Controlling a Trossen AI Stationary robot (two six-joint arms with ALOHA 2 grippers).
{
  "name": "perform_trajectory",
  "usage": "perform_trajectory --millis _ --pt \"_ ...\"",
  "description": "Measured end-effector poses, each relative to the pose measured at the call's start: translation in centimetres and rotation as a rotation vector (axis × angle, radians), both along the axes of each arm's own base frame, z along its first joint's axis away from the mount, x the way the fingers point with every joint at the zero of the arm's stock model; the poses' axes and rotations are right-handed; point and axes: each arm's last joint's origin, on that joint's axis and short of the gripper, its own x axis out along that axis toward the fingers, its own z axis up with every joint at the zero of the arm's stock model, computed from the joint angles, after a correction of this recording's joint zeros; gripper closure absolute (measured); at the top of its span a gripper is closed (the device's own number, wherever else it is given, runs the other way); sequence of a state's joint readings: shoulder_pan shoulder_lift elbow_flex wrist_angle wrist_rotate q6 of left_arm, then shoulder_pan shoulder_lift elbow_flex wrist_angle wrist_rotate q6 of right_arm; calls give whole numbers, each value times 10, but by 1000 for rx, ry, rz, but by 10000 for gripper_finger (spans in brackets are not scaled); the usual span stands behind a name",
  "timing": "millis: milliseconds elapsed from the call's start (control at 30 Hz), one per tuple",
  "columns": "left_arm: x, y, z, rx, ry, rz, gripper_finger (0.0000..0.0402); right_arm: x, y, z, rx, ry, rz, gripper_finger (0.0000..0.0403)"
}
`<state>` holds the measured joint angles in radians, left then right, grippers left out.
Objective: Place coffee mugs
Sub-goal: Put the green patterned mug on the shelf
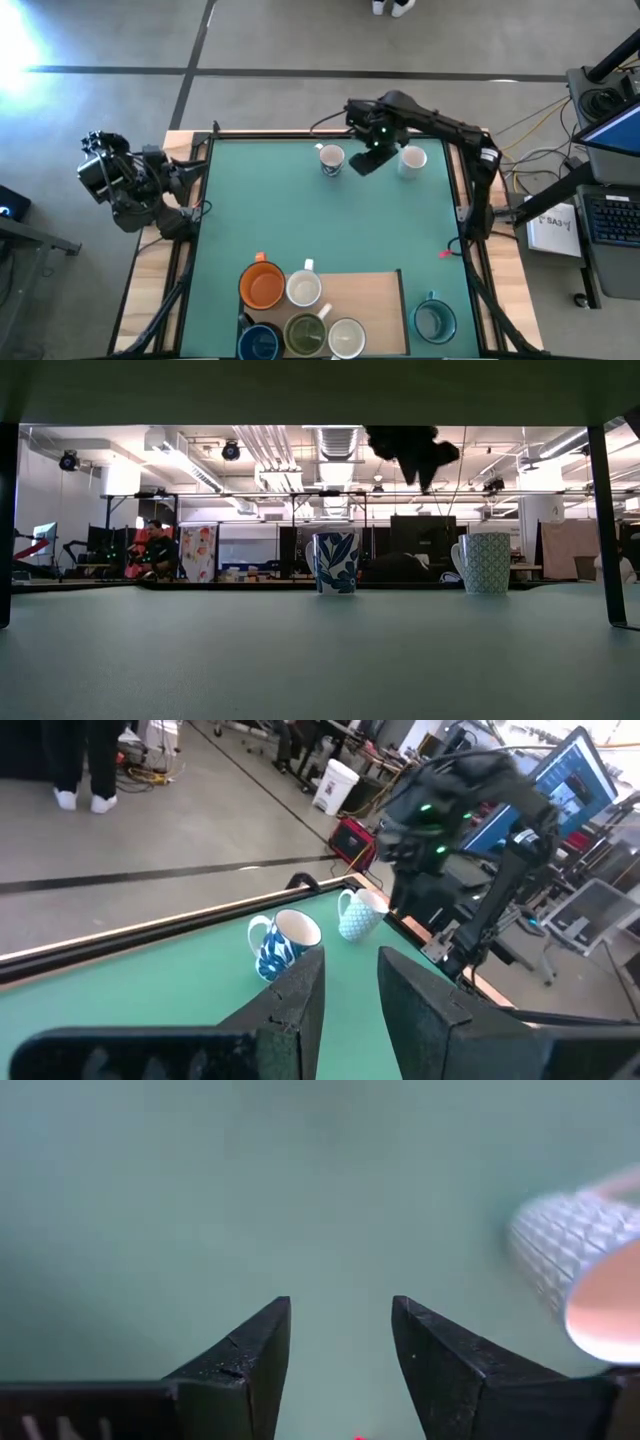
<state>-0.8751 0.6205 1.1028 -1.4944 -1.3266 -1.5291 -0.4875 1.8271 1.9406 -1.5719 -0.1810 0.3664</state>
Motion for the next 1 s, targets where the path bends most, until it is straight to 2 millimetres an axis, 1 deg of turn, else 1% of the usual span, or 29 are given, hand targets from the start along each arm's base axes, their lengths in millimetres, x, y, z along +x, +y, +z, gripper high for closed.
perform_trajectory --millis 167,267,367,500,733,900,1000 --pt "0 1 2 30 -42 32 322 -23 -28 -25 56 88 -92 230" --pt "0 1 3 53 -69 55 322 -35 -41 -38 82 126 -120 230" --pt "-1 2 3 62 -80 63 322 -45 -49 -46 99 156 -150 229" --pt "0 1 3 67 -85 67 322 -57 -61 -51 42 219 -164 229" --pt "0 1 4 64 -89 69 322 -72 -74 -66 58 242 -203 230" --pt "0 1 4 64 -90 69 322 -73 -78 -80 45 216 -200 233" --pt "0 1 4 64 -90 69 322 -72 -79 -85 37 196 -171 252"
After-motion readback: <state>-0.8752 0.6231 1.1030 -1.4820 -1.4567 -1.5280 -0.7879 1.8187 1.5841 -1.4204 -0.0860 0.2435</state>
